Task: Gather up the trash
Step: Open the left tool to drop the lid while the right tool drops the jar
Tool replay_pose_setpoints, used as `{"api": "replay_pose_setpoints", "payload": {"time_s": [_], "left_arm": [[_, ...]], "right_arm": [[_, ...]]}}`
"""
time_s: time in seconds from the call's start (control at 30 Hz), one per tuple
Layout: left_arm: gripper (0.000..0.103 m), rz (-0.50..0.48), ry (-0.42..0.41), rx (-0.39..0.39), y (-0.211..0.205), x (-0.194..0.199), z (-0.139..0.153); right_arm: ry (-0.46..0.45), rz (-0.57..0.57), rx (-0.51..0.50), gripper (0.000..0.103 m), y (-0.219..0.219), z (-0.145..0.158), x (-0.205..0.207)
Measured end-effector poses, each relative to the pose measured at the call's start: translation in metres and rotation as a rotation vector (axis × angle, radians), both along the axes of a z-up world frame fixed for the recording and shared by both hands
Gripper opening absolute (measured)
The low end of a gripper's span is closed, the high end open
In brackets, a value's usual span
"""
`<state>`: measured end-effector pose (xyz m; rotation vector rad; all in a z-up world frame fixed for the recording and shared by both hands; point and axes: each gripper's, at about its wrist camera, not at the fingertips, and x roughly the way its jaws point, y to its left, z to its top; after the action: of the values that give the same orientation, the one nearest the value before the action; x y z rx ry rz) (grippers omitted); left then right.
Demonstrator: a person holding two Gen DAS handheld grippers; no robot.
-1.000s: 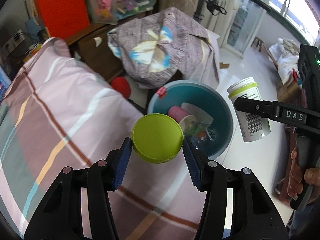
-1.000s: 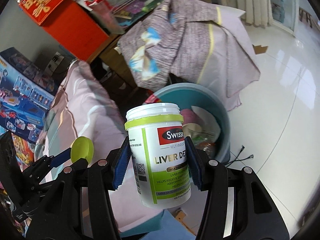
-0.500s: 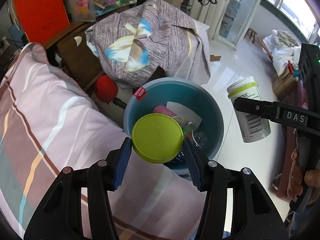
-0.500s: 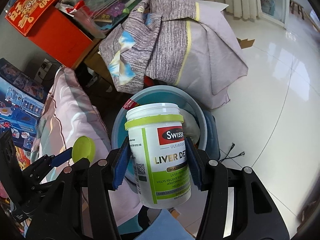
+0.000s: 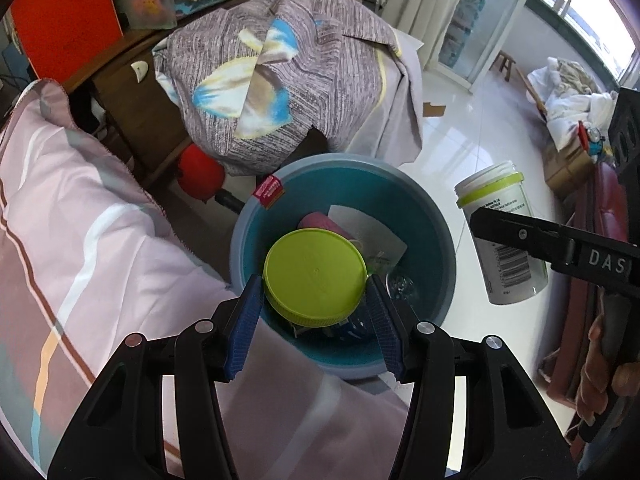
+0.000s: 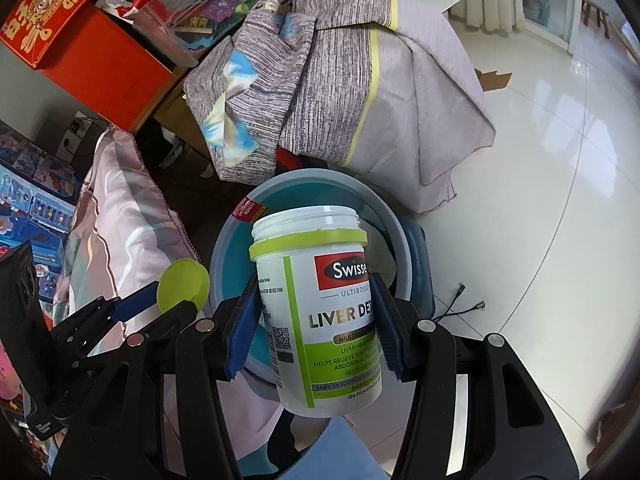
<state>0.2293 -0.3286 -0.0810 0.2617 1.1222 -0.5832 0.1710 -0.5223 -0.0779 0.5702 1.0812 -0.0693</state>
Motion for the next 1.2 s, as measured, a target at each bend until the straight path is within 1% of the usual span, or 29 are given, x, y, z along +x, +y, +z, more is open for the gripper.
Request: {"api": "replay_pose_setpoints", "payload": {"time_s": [0.17,0.27,0.3,0.33,0.37,0.47,0.5,0.53,0.6,0.73,0.93,1.2], "left_arm": [[0.055,0.015,0.018,-0.009,0.0,0.011,-0.006],[0.063,0.034,0.025,-0.009,0.003,0.017,-0.008],[0.067,0.04,0.021,-0.012,0.006,0.018,-0.007],[0.074,0.046,0.014,-0.01,0.008,0.018,-0.005],[0.077,0.052,0.007,-0.009,0.01,0.019,-0.004],[0.078,0.069,-0.006,-0.013,0.017,0.02,0.001],[0.082,0.073,-0.005,-0.016,0.019,0.021,0.002],[0.09,0.078,-0.005,-0.018,0.021,0.021,0.004],[0.094,0.091,-0.017,-0.026,0.027,0.019,0.006],[0.098,0.11,-0.02,-0.031,0.038,0.014,0.011],[0.098,0.135,-0.022,-0.022,0.047,0.01,0.009],[0.098,0.125,-0.045,-0.013,0.052,0.003,0.013]], "right_arm": [[0.014,0.004,-0.008,0.051,0.002,-0.003,0.007],[0.022,0.004,-0.01,0.051,0.002,-0.004,0.011],[0.024,0.005,-0.01,0.051,0.003,-0.005,0.012],[0.027,0.007,-0.011,0.051,0.003,-0.005,0.013],[0.029,0.009,-0.012,0.051,0.004,-0.006,0.014],[0.037,0.022,-0.011,0.051,0.008,-0.007,0.018],[0.038,0.024,-0.011,0.051,0.009,-0.007,0.019],[0.038,0.026,-0.012,0.051,0.01,-0.007,0.02],[0.036,0.034,-0.016,0.051,0.013,-0.007,0.021],[0.038,0.041,-0.02,0.051,0.017,-0.007,0.024],[0.042,0.065,-0.018,0.051,0.029,-0.008,0.03],[0.04,0.088,-0.057,0.051,0.043,-0.004,0.035]]}}
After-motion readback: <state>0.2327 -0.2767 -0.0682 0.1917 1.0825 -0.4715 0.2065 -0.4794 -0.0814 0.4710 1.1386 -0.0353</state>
